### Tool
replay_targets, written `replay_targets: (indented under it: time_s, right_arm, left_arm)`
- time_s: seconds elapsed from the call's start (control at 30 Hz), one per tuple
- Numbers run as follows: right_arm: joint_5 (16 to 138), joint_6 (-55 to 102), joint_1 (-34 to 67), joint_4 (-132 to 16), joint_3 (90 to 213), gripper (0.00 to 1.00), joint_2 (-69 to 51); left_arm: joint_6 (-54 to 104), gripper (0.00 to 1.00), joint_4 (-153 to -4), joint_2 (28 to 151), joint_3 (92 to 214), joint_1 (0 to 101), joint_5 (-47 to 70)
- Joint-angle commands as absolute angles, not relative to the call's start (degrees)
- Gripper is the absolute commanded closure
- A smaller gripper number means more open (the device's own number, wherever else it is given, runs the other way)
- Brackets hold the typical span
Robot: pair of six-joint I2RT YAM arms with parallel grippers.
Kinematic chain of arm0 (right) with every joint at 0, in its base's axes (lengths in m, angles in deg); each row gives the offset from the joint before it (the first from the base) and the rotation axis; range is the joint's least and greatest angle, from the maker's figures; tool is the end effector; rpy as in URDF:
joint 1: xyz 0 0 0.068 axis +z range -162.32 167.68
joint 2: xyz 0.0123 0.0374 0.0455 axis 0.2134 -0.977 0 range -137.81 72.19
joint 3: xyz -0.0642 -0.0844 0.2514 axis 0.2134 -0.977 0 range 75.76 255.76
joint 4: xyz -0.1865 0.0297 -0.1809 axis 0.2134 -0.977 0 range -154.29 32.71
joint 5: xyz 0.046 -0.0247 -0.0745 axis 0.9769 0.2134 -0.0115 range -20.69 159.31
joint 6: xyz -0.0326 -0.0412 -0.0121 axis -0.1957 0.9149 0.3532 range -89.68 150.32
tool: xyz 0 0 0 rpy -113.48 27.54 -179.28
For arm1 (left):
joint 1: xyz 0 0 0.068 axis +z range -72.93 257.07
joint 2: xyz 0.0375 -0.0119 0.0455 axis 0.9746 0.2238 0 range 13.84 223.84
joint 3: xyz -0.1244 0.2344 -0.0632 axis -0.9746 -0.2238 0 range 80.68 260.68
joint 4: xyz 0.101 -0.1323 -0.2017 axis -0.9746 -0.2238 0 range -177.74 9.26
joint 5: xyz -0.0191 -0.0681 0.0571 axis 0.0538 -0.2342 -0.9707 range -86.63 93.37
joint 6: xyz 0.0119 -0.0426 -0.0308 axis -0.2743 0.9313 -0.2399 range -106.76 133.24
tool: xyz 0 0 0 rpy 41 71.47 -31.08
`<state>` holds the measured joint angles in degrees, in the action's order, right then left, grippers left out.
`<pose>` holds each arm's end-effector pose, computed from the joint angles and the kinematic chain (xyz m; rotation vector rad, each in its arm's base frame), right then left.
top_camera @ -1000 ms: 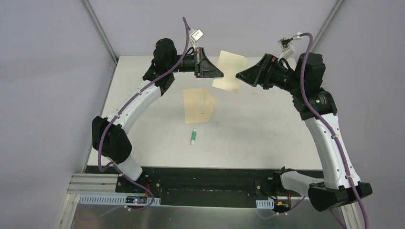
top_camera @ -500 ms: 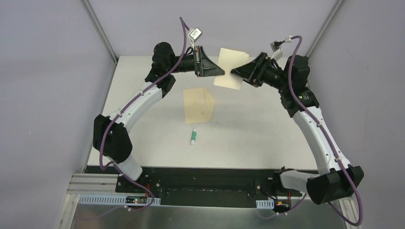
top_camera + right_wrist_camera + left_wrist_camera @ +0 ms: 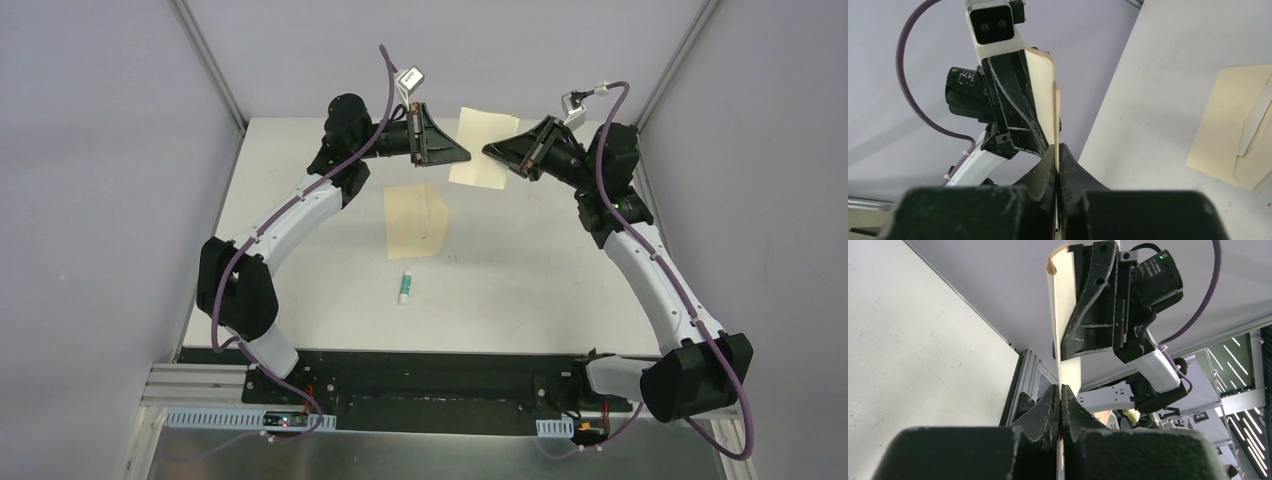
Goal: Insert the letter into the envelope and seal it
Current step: Fold the letter, then place the letter in the envelope.
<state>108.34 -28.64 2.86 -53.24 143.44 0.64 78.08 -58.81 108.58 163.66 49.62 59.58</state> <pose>0.2708 0.0967 0.4077 0.0726 1.7930 1.5007 0.3291 -0.2042 0.4019 0.4376 1.7742 -1.8978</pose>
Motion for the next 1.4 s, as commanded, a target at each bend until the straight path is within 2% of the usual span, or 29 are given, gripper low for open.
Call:
replay_targets:
  time_s: [0.0, 0.03, 0.17, 0.37, 0.5, 0.7, 1.0, 1.37]
  right_arm:
    - [107.1, -26.5, 2.6, -53.5, 144.9, 1.0, 0.9]
    - [106.5, -24.9, 2.6, -55.6, 145.6, 1.0, 0.9]
    - [102.2, -16.9, 2.4, -68.1, 148.5, 1.0, 0.9]
    - [94.8, -4.7, 2.5, -82.6, 151.4, 1.0, -0.5]
    - [93.4, -1.1, 2.5, -85.3, 150.9, 1.0, -2.3]
    - [93.8, 1.1, 3.4, -85.9, 150.6, 1.0, -5.3]
    - [93.1, 2.4, 4.3, -86.9, 148.9, 1.0, -6.7]
    - [91.6, 3.6, 4.5, -87.5, 146.6, 1.0, -6.6]
  left_arm:
    - [73.5, 0.92, -61.9, 108.1, 164.1, 49.1, 57.2]
    - [71.9, 0.81, -64.2, 107.7, 164.0, 49.2, 56.3]
    - [63.0, 0.58, -76.1, 104.9, 162.4, 50.0, 49.9]
    - [52.5, 0.35, -91.2, 101.1, 156.9, 52.1, 29.8]
    - [49.0, 0.31, -94.7, 102.3, 154.2, 54.1, 20.3]
    - [43.6, 0.29, -100.4, 109.1, 157.6, 57.0, 9.2]
    - [41.6, 0.26, -102.4, 120.8, 162.0, 57.9, 5.4]
    - [41.2, 0.24, -102.1, 128.4, 164.9, 57.9, 6.8]
